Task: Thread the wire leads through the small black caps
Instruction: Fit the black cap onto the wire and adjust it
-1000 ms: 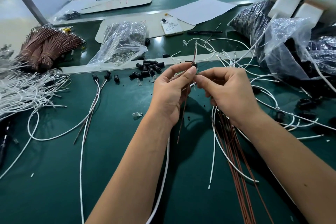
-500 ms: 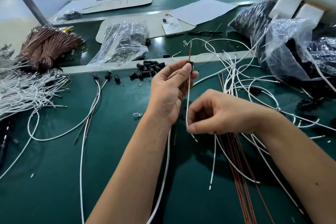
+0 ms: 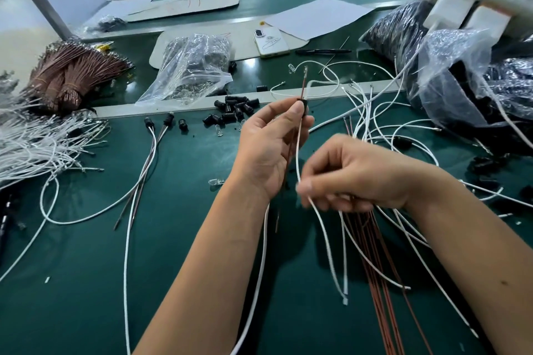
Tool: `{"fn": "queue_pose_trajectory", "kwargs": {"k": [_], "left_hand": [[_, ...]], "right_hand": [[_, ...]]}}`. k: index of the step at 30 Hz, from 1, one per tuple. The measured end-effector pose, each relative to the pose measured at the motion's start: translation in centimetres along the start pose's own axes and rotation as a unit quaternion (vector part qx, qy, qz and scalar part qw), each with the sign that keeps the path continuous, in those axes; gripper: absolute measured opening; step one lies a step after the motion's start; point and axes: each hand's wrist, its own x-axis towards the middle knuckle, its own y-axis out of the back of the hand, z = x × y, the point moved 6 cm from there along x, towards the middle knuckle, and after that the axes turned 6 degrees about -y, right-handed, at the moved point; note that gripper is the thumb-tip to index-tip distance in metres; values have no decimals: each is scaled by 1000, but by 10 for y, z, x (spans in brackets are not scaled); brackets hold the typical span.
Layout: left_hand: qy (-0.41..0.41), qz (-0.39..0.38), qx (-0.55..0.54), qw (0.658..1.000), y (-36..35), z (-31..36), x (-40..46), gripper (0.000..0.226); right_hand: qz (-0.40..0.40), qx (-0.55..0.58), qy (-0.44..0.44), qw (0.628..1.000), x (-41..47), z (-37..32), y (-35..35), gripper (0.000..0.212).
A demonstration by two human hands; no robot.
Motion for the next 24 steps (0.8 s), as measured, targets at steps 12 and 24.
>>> {"fn": "queue_pose_trajectory", "kwargs": {"k": [12, 24], "left_hand": [[27, 4, 13, 1000, -2, -4, -3, 11], [7, 10, -1, 1000, 3, -1, 0, 11]], "right_hand": [[120, 82, 2, 989, 13, 6, 2, 22], [15, -12, -46, 999, 7, 5, -15, 38]]}}
